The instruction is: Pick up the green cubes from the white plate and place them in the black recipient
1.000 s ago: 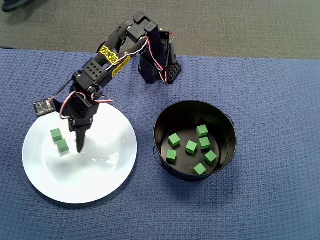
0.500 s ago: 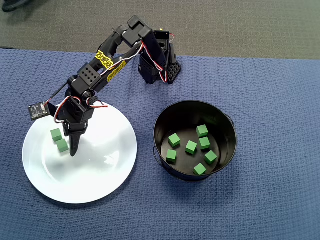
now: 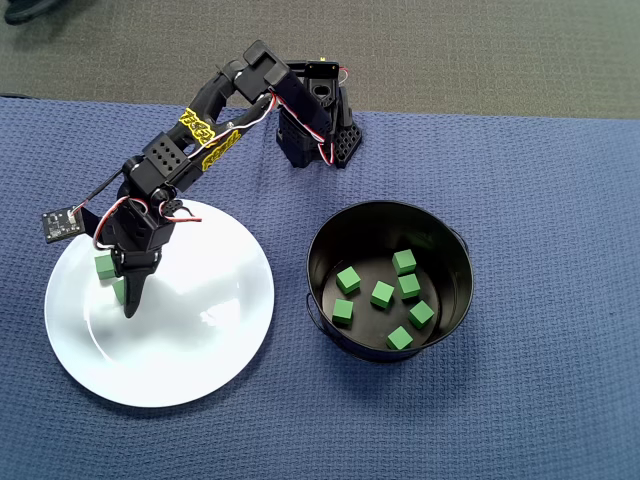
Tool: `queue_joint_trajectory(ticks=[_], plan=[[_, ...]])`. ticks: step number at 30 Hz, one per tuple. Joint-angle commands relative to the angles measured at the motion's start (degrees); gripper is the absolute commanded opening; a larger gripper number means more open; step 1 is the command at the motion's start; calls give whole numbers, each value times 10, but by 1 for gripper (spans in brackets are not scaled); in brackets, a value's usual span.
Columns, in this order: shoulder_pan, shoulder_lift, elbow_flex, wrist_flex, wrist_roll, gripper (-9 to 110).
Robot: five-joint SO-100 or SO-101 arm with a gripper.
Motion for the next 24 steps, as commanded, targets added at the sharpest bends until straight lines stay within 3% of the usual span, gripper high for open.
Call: queue_joint_trajectory(ticks=[1,12,24], plan=[[7,0,-46,8,8,28],[1,-10,-22,-21,9,26],[-2,-9,-9,-33,13,0]])
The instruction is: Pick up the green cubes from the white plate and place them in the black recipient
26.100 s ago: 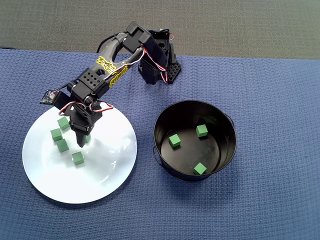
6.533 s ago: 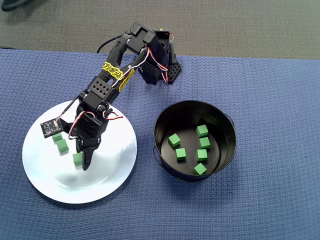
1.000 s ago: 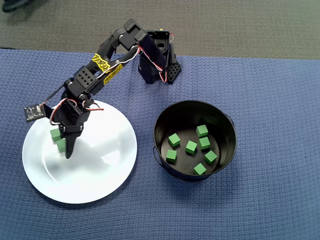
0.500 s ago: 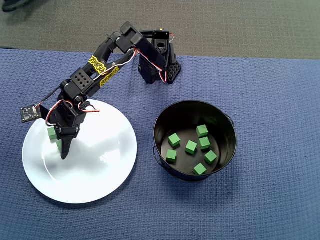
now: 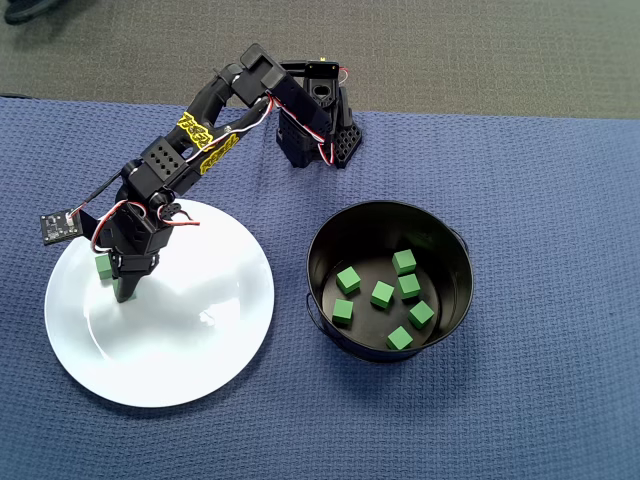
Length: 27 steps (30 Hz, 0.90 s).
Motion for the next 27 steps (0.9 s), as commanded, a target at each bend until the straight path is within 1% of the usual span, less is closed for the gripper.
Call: queue_joint_trajectory(ticks=[1,8,13,18,22,27], plan=[[-3,7,-3,-15,3,0],[-4,13,2,-25,15,0],[0,67,-15,35,66,0],[-7,162,0,95,152,0],[-21,262,21,149,246,0],[-63,409,98,192,335,0]])
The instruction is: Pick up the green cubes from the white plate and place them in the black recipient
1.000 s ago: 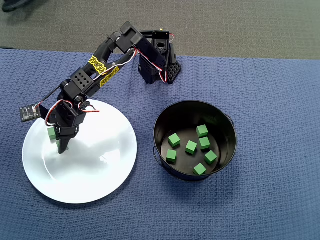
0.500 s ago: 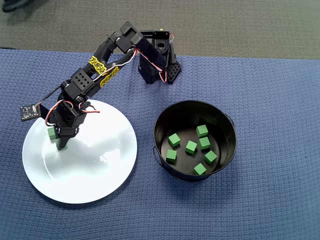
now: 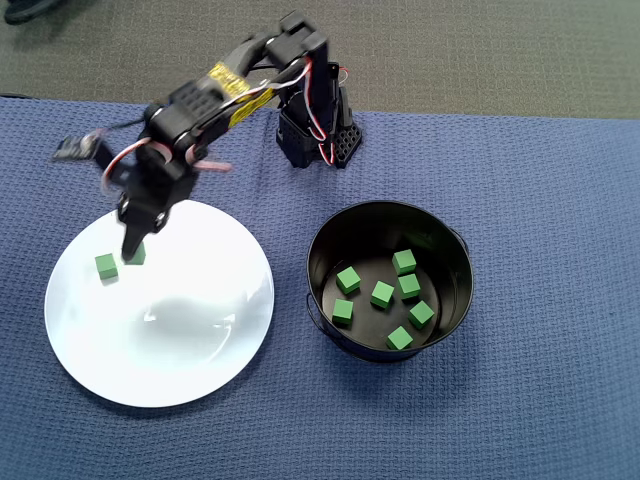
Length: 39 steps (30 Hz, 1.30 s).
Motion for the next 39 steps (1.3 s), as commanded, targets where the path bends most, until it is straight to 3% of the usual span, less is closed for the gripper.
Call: queue_joint_trajectory(ticks=[1,13,20,23,26,33,39], plan=[[-54,151,45,40,79,0],[-435,308,130,156,304,0],[-575,294,127,161,367,0],[-590,276,138,142,354,2],[-607,278,163,130,316,35],[-563,294,171,120,274,39],[-343,257,78,112,120,34]])
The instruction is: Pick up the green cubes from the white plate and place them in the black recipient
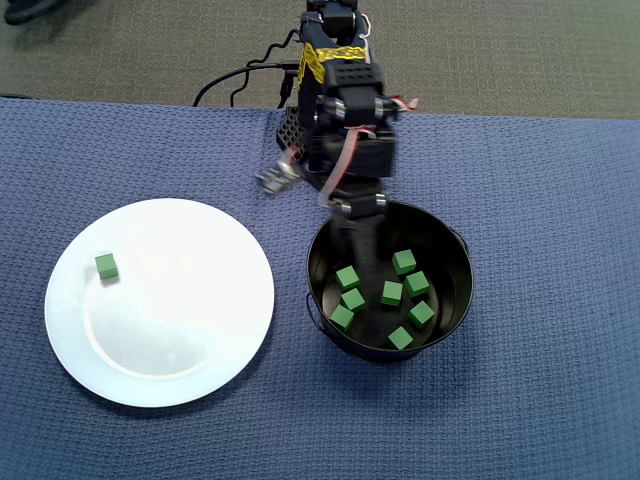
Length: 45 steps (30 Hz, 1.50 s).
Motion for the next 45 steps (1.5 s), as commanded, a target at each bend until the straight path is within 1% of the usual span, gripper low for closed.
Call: queue_joint_trajectory(ticks=[1,5,8,12,15,22,27,30,34,45], plan=[[176,-33,-80,-40,-126,33],[331,-119,-112,-100,-272,32],[414,-171,-95,-187,-382,35],[479,-224,-69,-277,-511,34],[507,-252,-63,-306,-570,33],[543,-327,-41,-337,-605,30],[566,-340,19,-419,-651,29],[573,-354,1,-388,-672,29],[578,-380,-4,-395,-706,29],[580,-431,-33,-414,-700,27]])
